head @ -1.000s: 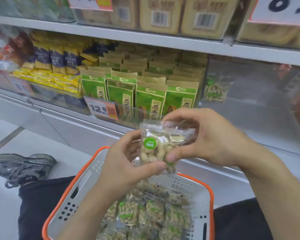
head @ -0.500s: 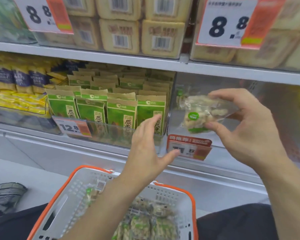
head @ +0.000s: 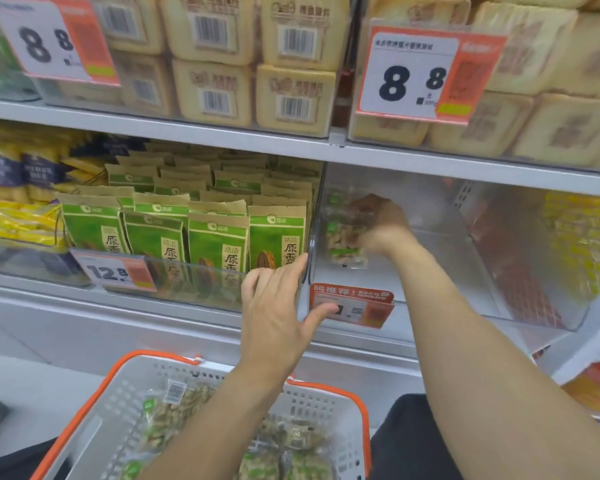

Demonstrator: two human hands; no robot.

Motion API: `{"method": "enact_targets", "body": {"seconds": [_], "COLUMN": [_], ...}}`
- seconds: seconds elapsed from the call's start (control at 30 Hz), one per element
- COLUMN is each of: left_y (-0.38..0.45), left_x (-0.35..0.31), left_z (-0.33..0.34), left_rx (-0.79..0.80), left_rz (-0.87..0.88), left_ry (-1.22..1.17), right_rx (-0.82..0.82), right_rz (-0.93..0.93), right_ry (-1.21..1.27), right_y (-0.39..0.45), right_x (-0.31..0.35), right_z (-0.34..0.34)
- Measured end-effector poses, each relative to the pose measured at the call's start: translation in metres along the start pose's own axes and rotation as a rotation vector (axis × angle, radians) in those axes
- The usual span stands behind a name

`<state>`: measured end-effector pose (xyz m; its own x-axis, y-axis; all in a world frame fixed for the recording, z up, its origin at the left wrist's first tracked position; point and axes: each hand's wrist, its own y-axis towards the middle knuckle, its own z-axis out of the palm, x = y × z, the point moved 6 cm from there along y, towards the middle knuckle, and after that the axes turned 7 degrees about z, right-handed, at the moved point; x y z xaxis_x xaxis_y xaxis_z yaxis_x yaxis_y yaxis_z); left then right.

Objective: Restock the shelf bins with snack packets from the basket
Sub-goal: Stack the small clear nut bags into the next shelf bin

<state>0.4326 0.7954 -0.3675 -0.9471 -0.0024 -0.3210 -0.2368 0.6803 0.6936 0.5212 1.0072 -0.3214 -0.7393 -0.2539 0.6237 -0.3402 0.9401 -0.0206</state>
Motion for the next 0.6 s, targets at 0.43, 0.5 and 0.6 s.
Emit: {"method": "enact_targets", "body": {"seconds": [0.43,0.5,0.6], "left_y": [-0.003,-0.003,-0.003], "left_x": [-0.003,-0.001,-0.001], "left_z": [0.000,0.000,0.000], "left_rx": [-0.019,-0.016,-0.008], "left_rz": [0.011,0.017,0.023], "left_ry": [0.028,0.031,0.037], "right_rx": [-0.048,-0.028,0.014], "right_rz": [0.199,0.204,0.208], "right_ry": [0.165,0.183,0.185], "right_y": [0.006,0.005,0.003], "right_x": [-0.013,-0.014,-0.016], "right_z": [0.006,0.005,0.004]}}
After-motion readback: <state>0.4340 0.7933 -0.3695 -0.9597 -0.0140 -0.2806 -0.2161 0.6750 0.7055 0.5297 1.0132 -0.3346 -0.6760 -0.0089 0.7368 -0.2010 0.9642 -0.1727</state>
